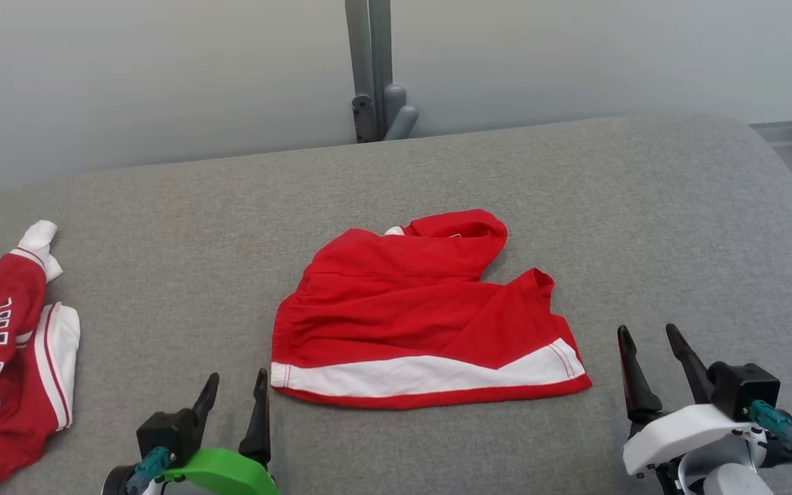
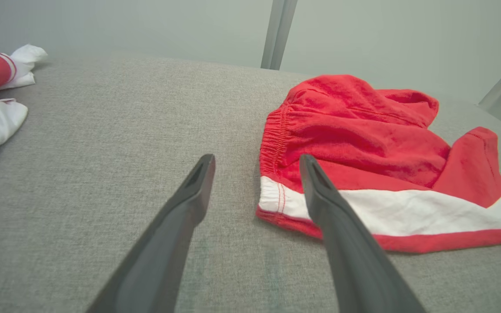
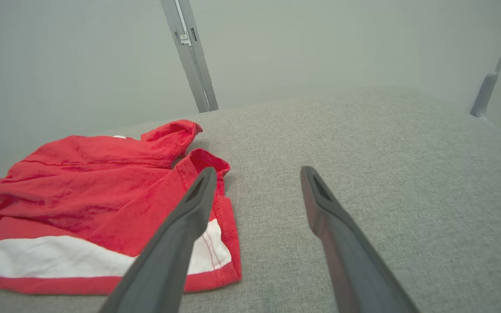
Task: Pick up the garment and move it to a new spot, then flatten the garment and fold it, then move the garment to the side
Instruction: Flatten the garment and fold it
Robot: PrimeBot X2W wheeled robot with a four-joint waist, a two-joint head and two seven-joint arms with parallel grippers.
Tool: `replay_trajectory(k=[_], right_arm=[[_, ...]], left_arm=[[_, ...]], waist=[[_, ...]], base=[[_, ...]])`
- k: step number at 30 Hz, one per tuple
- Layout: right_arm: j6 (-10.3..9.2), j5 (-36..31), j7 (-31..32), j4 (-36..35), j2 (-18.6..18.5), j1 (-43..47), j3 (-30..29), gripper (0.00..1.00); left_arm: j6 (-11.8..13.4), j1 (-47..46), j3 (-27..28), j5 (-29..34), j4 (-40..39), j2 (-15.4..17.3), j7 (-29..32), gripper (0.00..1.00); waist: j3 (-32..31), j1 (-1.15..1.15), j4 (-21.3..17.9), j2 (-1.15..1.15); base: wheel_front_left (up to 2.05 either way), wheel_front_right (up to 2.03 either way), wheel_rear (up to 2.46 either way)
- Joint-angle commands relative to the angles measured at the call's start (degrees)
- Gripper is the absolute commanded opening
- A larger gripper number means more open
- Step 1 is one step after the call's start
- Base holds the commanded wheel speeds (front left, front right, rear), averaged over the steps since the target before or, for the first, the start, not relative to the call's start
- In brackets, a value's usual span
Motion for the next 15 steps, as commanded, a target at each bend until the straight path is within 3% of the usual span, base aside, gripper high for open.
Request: replay_trajectory(k=[1,6,15], right_arm=[[0.0,-1.5,-0.16,-1.05,0.17,0.41,-0.31,1.0],[-0.03,-6.18,-0.16,-4.01,0.65,1.55,-0.49,1.0],[-0.03,-7.83,-0.16,-4.51,1.34,4.27,-1.48,1.0]], left_arm=[[0.48,1.46,0.91,1.38,-0.77,0.22,-0.05,1.0],[1.1,4.16,3.4,4.39,-3.17,0.21,-0.04,1.0],[1.03,8.88,5.23,7.31,-8.83,0.22,-0.05,1.0]], waist=[[-0.88,0.0,1.31,0.0],[-2.16,0.0,2.98,0.0],[-4.23,0.0,4.29,0.0]], base=[[0.0,0.0,0.0],[0.0,0.0,0.0],[0.0,0.0,0.0]])
